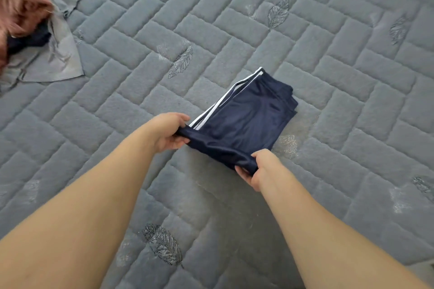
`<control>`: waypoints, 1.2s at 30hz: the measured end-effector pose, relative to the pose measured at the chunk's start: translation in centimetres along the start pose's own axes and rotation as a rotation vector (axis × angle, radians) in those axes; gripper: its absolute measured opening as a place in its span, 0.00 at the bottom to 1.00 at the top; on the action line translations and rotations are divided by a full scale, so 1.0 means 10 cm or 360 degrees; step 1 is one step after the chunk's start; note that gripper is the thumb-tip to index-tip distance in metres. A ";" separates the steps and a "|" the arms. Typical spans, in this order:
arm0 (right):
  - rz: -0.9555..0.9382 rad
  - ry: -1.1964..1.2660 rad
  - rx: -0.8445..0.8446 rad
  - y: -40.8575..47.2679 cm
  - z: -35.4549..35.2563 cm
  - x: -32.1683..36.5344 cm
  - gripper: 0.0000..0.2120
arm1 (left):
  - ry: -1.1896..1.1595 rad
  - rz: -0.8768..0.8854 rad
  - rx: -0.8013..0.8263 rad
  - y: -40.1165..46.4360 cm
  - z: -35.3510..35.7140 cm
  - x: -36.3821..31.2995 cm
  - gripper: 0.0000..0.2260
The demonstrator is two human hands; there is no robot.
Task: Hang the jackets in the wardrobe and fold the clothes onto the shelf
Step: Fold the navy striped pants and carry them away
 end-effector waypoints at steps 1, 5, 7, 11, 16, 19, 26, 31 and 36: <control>0.0009 0.0027 0.0058 -0.03 -0.03 0.15 0.14 | -0.0063 -0.0011 0.0049 -0.02 0.11 -0.18 0.10; -0.0094 0.0254 0.0192 0.03 -0.21 0.74 0.10 | -0.0272 0.0003 0.0222 0.01 0.51 -0.81 0.08; -0.0180 0.0442 0.0360 0.10 -0.26 1.03 0.16 | -0.0203 0.0104 0.0266 0.07 0.72 -1.05 0.13; -0.0382 0.0124 0.0578 0.27 -0.23 1.44 0.25 | 0.0699 0.0588 -0.0293 0.32 1.07 -1.47 0.15; -0.0618 -0.0562 0.0570 0.78 -0.11 1.79 0.09 | 0.0648 0.0877 -0.0320 0.74 1.40 -1.63 0.09; -0.0877 -0.0690 0.0127 1.16 -0.09 2.03 0.06 | 0.0346 0.0966 -0.0097 0.97 1.60 -1.59 0.05; -0.0703 -0.0343 -0.0010 1.44 0.08 1.96 0.45 | 0.0223 0.0851 0.0118 1.28 1.86 -1.50 0.18; -0.0713 -0.0156 0.0104 1.48 0.20 1.97 0.36 | 0.0451 0.0648 0.0275 1.21 1.96 -1.52 0.18; -0.0671 0.0019 0.0315 1.39 0.13 1.93 0.26 | 0.0597 0.0463 0.0321 0.90 2.00 -1.52 0.23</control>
Point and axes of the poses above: each hand's wrist, its own y-axis towards the middle knuckle, its own z-axis out of the palm, x = y × z, the point moved 5 cm from there along y, towards the middle knuckle, and after that the axes turned 8 degrees about -x, right-handed, at the moved point
